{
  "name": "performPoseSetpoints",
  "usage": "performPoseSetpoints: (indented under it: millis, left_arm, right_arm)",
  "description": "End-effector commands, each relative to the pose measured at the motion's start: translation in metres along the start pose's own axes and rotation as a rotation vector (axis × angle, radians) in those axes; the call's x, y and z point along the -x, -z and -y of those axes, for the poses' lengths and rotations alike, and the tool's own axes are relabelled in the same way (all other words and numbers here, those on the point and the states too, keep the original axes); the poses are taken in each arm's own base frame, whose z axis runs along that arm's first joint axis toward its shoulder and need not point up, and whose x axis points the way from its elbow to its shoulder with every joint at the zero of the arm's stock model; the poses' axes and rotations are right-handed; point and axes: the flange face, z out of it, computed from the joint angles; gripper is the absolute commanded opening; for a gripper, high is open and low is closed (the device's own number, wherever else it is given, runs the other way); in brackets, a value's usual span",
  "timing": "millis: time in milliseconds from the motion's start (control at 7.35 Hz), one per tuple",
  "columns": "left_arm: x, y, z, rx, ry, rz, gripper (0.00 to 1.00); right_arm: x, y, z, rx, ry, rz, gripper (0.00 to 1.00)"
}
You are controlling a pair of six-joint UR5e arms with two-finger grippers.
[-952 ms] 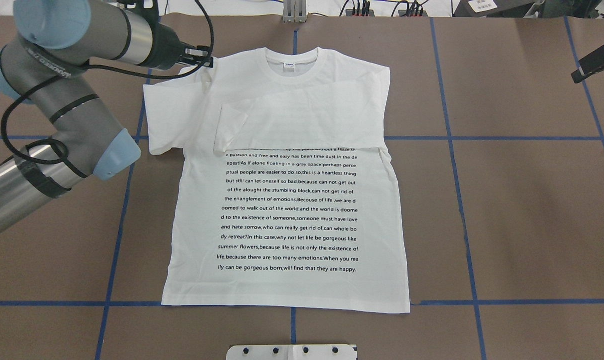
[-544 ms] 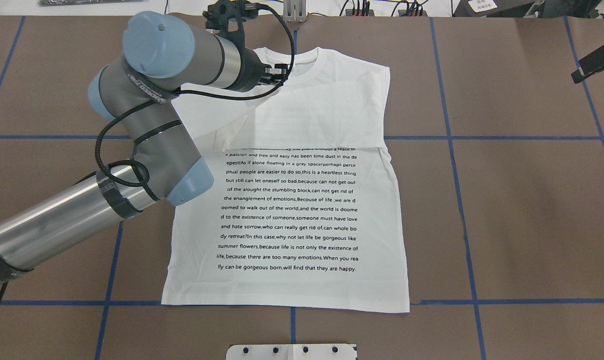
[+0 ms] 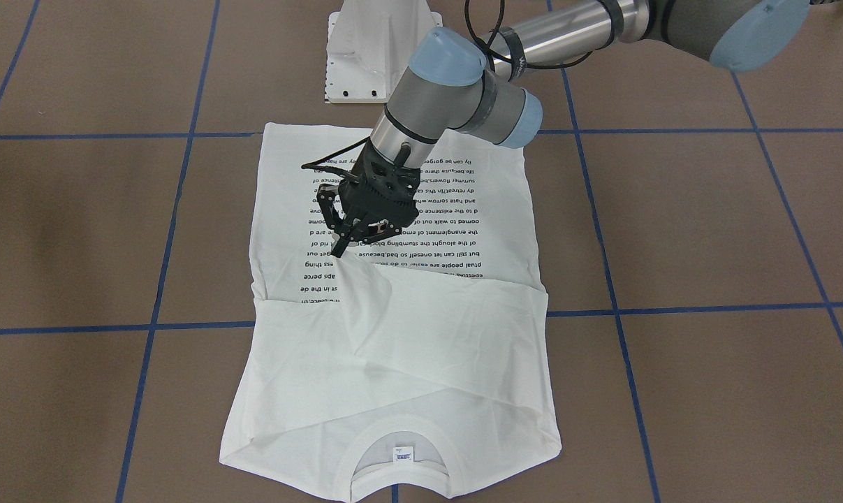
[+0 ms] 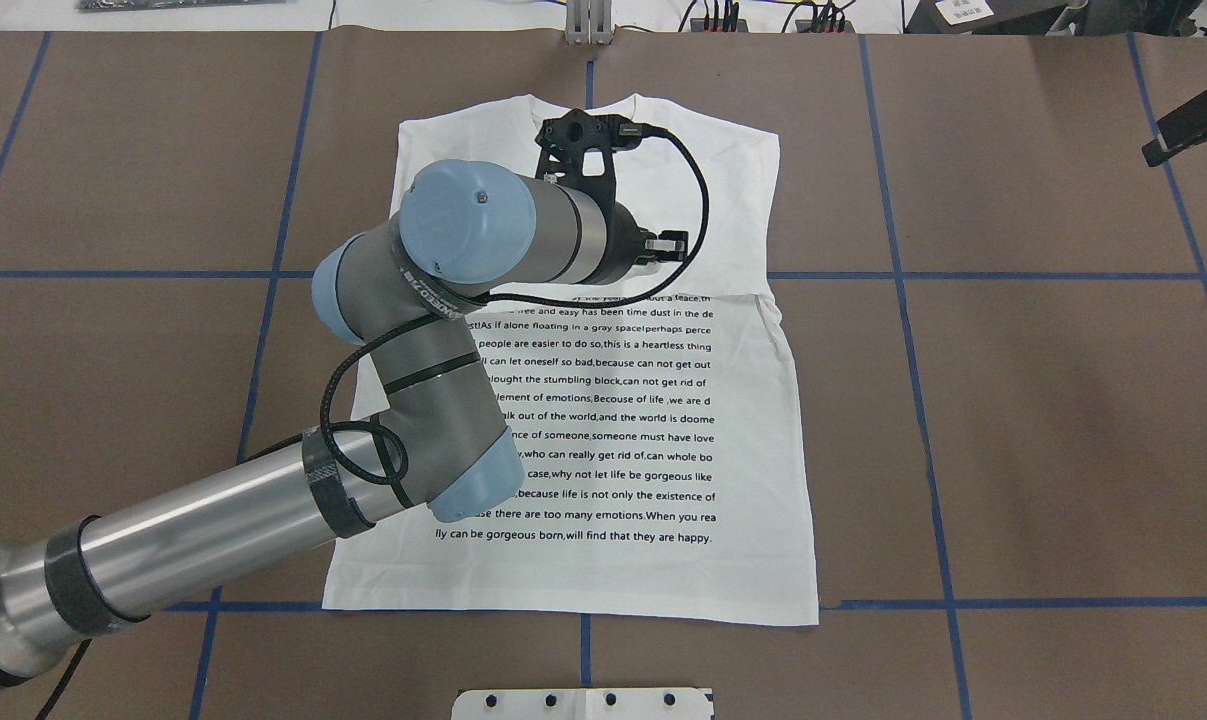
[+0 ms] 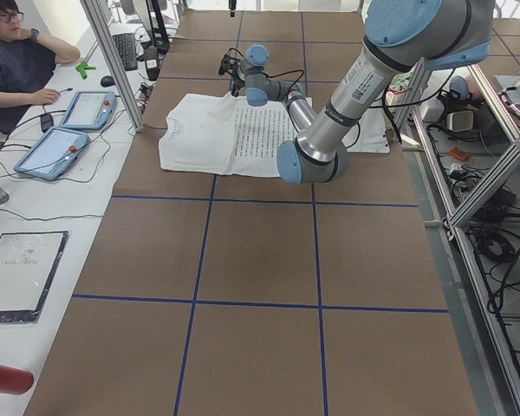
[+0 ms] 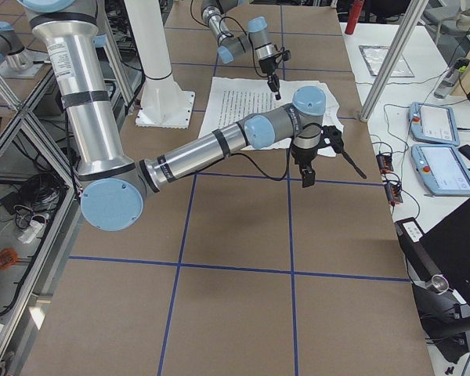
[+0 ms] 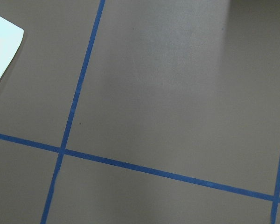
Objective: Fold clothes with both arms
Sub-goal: 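Carry the sleeve across the shirt body toward the right arm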
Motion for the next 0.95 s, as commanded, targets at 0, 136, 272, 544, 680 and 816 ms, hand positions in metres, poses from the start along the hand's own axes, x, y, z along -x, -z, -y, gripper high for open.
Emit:
performPoseSetpoints:
  millis: [0,136,272,544,680,816]
  left_arm:
    - [-0.024,-0.013,-0.02,0.015,-0.012,-0.01,0.0]
    - [-0.024,-0.024,-0.022,0.023,-0.013,0.0,0.0]
    - [-0.023,-0.023,-0.025,0.007,-0.018,-0.044,0.99]
    - [-0.018,-0.019,-0.027,0.014,-0.033,-0.048,1.0]
    - [-0.012,-0.018,-0.025,0.045,-0.105,0.001,1.0]
    - [-0.001,-0.004,-0.008,0.095,-0.157,0.057,1.0]
  right_arm:
    - [0.0,0.0,-0.001,0.0,-0.001,0.0,1.0]
    - [0.0,0.0,0.0,0.0,-0.001,0.0,1.0]
    - [-0.001,-0.001,0.0,0.002,-0.003,-0.001,1.0]
    - [0.001,0.0,0.001,0.0,-0.02,0.0,1.0]
    - [0.014,0.002,0.005,-0.009,-0.085,0.008,1.0]
    - [0.043,-0.008,0.01,-0.009,-0.118,0.023,1.0]
